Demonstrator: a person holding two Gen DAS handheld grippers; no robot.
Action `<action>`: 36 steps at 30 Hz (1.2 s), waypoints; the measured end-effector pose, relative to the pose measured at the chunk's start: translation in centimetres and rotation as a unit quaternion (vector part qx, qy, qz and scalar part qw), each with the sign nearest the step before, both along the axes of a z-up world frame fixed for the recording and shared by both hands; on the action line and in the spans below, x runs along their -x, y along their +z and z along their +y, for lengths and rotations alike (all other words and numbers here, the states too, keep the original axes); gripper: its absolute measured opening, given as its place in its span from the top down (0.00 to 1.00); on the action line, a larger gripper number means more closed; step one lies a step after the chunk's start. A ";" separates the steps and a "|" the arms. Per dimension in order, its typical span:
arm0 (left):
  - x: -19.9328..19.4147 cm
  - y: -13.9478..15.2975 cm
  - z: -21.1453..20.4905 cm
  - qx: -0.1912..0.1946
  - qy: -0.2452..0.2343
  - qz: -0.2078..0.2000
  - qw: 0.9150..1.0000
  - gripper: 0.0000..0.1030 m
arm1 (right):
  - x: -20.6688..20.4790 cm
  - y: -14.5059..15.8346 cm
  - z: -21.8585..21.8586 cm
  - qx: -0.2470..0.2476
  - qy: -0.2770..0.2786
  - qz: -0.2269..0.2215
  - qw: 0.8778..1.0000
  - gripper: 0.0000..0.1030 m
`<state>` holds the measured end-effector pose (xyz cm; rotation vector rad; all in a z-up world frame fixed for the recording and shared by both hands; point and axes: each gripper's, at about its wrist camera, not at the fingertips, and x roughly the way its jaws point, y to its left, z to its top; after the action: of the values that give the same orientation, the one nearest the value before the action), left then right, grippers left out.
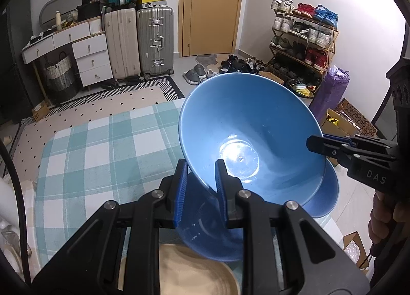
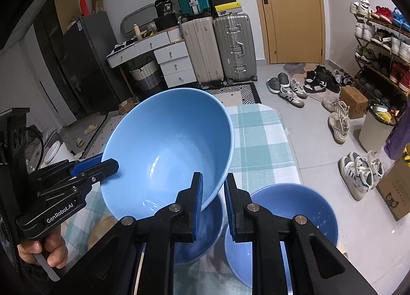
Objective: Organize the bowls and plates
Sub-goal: 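Lift the blue bowl with the left tool and carry it over another blue bowl, then lower the bowl into the other blue bowl and open the left tool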
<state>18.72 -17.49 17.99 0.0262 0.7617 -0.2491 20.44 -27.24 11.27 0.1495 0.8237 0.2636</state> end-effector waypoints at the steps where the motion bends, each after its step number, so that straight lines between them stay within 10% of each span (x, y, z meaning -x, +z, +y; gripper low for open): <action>1: 0.2 -0.1 0.2 0.000 0.001 0.001 1.000 0.82 | 0.1 -0.1 0.1 -0.001 0.001 0.001 1.000 0.83; 36: -2.1 -10.2 2.0 -0.015 0.008 0.057 0.998 0.82 | 0.2 -6.8 1.8 0.021 0.014 0.054 0.998 0.83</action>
<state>20.84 -15.53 7.84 0.0353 0.8787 -0.2252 20.24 -25.42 4.47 0.1126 0.9382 0.2666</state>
